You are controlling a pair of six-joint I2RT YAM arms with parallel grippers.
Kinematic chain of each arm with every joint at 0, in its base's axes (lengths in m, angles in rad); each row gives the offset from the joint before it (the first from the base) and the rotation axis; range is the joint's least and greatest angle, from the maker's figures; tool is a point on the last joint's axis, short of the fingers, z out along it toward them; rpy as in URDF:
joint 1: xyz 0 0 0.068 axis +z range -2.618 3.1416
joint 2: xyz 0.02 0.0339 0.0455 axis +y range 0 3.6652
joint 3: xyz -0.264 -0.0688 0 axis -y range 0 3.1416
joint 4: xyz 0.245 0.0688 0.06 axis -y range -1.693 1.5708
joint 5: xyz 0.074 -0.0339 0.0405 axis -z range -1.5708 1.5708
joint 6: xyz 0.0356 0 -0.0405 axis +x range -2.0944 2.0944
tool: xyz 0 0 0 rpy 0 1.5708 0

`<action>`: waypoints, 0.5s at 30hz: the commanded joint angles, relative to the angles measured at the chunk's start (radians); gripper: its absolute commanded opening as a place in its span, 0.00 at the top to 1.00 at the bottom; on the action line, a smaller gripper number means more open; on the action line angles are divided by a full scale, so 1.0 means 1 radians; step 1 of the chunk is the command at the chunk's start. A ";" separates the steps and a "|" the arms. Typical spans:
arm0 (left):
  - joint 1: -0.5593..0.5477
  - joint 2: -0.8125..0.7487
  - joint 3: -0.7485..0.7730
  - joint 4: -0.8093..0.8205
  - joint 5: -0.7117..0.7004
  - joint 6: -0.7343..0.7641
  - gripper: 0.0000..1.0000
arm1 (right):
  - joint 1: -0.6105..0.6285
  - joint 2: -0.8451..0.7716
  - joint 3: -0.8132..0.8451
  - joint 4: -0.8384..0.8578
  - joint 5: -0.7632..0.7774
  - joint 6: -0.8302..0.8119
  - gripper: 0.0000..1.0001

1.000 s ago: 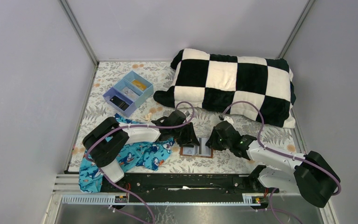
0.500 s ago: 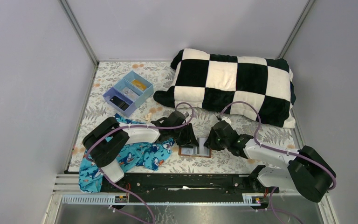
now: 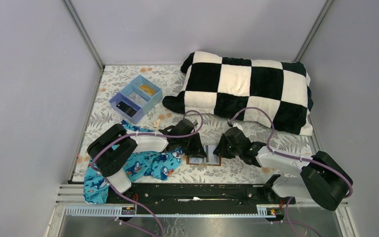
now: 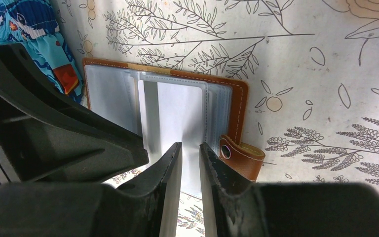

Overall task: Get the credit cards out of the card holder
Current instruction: Remove the credit card from the card holder.

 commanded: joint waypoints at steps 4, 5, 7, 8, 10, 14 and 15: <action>0.007 0.013 -0.018 0.091 0.018 -0.001 0.77 | 0.005 0.007 -0.012 -0.012 -0.003 0.003 0.73; 0.007 0.018 -0.018 0.099 0.020 -0.004 0.77 | 0.006 0.008 -0.012 -0.011 -0.003 0.003 0.73; 0.007 0.028 -0.020 0.118 0.028 -0.012 0.77 | 0.006 0.008 -0.012 -0.011 -0.003 0.003 0.74; 0.007 0.032 -0.022 0.131 0.032 -0.016 0.77 | 0.006 0.008 -0.012 -0.012 -0.003 0.003 0.74; 0.007 0.034 -0.025 0.148 0.035 -0.022 0.78 | 0.005 0.008 -0.011 -0.013 -0.003 0.003 0.74; 0.008 0.037 -0.026 0.162 0.033 -0.028 0.90 | 0.006 0.006 -0.011 -0.014 -0.003 0.001 0.74; 0.007 0.038 -0.025 0.162 0.033 -0.027 0.94 | 0.006 0.006 -0.012 -0.015 -0.003 0.001 0.74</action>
